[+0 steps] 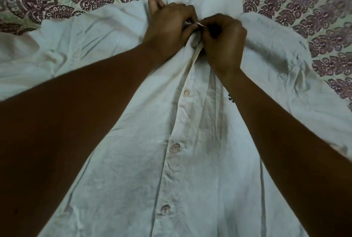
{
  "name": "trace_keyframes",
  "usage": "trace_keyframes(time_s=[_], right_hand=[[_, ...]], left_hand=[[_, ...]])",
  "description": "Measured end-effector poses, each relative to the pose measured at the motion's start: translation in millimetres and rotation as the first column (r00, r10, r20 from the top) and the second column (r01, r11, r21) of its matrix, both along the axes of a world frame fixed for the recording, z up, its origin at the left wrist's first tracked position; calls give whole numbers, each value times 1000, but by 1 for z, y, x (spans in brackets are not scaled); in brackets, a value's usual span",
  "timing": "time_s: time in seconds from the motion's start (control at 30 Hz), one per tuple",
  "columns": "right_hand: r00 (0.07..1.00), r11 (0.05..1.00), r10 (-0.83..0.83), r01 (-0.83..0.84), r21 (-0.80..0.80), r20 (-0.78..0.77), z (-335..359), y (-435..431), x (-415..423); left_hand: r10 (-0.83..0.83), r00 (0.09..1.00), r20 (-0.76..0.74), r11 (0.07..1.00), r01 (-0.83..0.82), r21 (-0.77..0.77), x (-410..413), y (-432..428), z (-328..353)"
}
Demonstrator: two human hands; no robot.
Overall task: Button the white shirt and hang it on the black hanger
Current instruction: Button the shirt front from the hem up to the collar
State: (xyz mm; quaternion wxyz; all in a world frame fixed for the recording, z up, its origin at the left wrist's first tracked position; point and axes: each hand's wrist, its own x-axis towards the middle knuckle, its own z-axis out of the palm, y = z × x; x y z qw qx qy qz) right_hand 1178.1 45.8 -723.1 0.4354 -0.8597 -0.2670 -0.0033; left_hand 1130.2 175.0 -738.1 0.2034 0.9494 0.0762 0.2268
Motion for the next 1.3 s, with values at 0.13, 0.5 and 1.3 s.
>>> trace_keyframes(time_s=[0.13, 0.5, 1.3], right_hand=[[873, 966, 75, 57, 252, -483, 5, -6, 5], [662, 976, 212, -188, 114, -719, 35, -6, 44], [717, 961, -79, -130, -244, -692, 59, 31, 41]], left_hand=[[5, 1000, -4, 997, -5, 82, -1, -3, 0], [-24, 996, 86, 989, 11, 148, -9, -10, 6], [-27, 1000, 4, 698, 22, -716, 2, 2, 13]])
